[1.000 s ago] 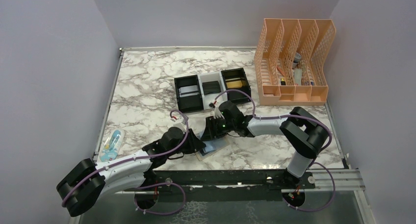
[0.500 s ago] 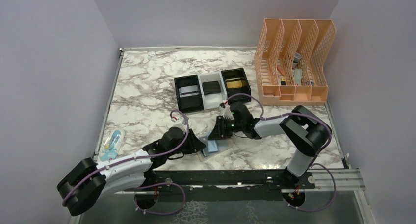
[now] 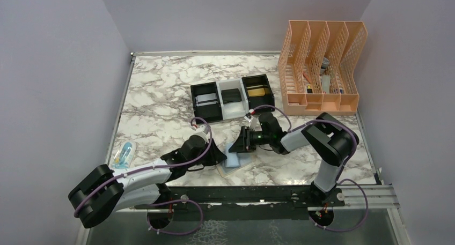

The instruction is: Take the credit cards out of the card holder

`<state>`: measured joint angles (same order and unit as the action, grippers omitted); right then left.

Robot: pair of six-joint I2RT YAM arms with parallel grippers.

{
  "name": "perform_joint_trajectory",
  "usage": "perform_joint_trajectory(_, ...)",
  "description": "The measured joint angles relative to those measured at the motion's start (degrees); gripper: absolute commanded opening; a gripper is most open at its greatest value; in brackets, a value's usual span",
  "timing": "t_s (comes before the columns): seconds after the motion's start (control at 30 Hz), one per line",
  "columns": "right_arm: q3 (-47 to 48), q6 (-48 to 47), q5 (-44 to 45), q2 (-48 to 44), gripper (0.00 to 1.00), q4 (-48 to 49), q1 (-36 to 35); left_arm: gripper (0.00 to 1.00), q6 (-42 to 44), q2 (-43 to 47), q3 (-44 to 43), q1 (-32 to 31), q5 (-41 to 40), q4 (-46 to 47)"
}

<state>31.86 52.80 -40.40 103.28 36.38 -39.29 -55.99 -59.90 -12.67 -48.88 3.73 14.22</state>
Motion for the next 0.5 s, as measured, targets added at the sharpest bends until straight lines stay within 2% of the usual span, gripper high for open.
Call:
perform_joint_trajectory(0.33,0.0,-3.7,2.3,-5.0,0.31,-6.1,0.0,0.29,0.0,3.2,-0.5,0.0,-0.7,0.8)
perform_joint_trajectory(0.4,0.0,-3.5,2.2,-4.8,0.38,-5.9,0.0,0.29,0.1,3.1,-0.7,0.0,-0.7,0.8)
perform_joint_trajectory(0.5,0.0,-3.4,2.3,-4.7,0.53,-5.6,0.0,0.30,0.3,1.7,-1.2,0.0,-0.7,0.5)
